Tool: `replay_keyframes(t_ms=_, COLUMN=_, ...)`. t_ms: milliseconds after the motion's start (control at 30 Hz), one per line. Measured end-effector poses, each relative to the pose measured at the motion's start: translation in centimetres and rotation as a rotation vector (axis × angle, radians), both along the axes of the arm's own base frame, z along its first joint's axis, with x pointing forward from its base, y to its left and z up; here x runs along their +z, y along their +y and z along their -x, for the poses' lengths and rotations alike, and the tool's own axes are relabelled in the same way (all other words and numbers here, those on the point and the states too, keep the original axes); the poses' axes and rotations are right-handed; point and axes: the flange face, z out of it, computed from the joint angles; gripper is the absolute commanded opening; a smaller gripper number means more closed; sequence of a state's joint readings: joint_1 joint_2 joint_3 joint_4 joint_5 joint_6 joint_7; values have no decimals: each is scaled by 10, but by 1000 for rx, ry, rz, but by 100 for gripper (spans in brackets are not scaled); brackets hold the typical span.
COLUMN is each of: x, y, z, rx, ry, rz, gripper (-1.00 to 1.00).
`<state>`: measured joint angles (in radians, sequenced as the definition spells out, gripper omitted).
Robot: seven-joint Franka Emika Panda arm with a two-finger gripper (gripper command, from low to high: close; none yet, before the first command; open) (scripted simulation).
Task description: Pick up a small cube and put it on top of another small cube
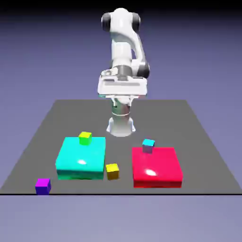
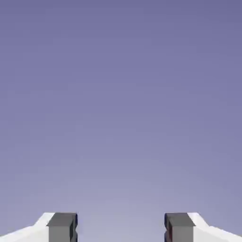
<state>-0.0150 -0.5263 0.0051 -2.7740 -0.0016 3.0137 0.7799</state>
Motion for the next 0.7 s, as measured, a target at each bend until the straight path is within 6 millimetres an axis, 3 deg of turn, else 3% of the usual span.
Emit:
replay_keyframes(t_ms=367, x=-53, y=-101, z=-95, rx=-479, ry=257, rz=-223, gripper=0)
replay_keyframes(t_ms=700, x=-140, y=-221, z=-142, rx=-955, ry=456, rz=-435, gripper=0)
